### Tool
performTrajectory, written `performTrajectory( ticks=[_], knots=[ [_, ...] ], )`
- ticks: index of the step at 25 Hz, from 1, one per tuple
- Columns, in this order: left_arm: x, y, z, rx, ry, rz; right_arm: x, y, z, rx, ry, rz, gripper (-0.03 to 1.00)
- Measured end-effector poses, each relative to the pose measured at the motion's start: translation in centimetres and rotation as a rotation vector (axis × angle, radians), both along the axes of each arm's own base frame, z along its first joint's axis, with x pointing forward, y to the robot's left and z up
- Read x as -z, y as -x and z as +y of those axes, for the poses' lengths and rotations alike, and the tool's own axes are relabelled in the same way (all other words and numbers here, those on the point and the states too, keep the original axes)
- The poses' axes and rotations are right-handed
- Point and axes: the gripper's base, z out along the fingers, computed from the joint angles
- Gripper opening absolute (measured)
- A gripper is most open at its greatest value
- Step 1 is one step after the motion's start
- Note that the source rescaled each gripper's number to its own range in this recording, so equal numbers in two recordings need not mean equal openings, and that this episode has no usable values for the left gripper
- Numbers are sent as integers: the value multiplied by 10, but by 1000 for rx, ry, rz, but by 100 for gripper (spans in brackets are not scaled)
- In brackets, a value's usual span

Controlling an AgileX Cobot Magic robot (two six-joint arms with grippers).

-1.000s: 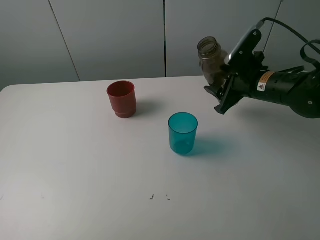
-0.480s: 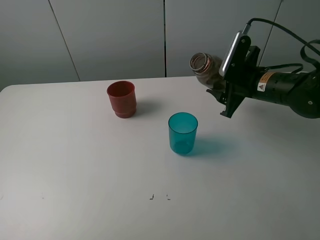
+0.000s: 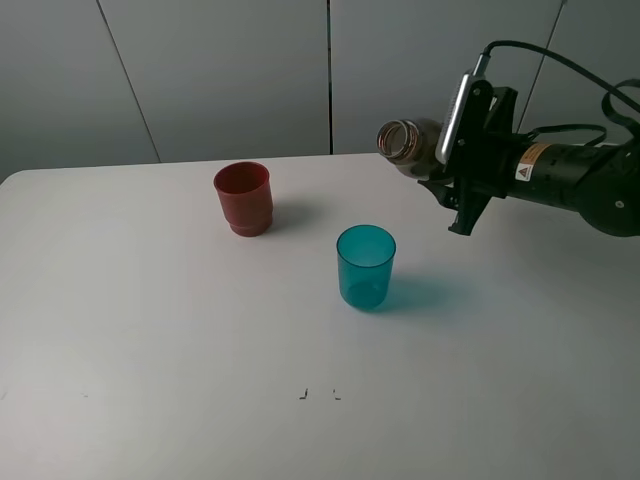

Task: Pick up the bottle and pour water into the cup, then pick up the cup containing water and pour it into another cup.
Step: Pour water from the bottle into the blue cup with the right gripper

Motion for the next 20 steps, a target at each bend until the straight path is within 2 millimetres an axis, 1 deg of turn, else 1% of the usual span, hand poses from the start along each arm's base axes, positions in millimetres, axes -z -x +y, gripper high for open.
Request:
performTrajectory(
  ticks=[10, 16, 20],
  knots=[
    [0, 0, 0, 0, 0, 0, 0, -1, -2, 12, 24, -16, 0],
    [0, 0, 0, 0, 0, 0, 10, -1, -2, 8, 33, 12, 0],
    [0, 0, 0, 0, 0, 0, 10, -1, -1, -9, 61, 0, 0]
  ],
)
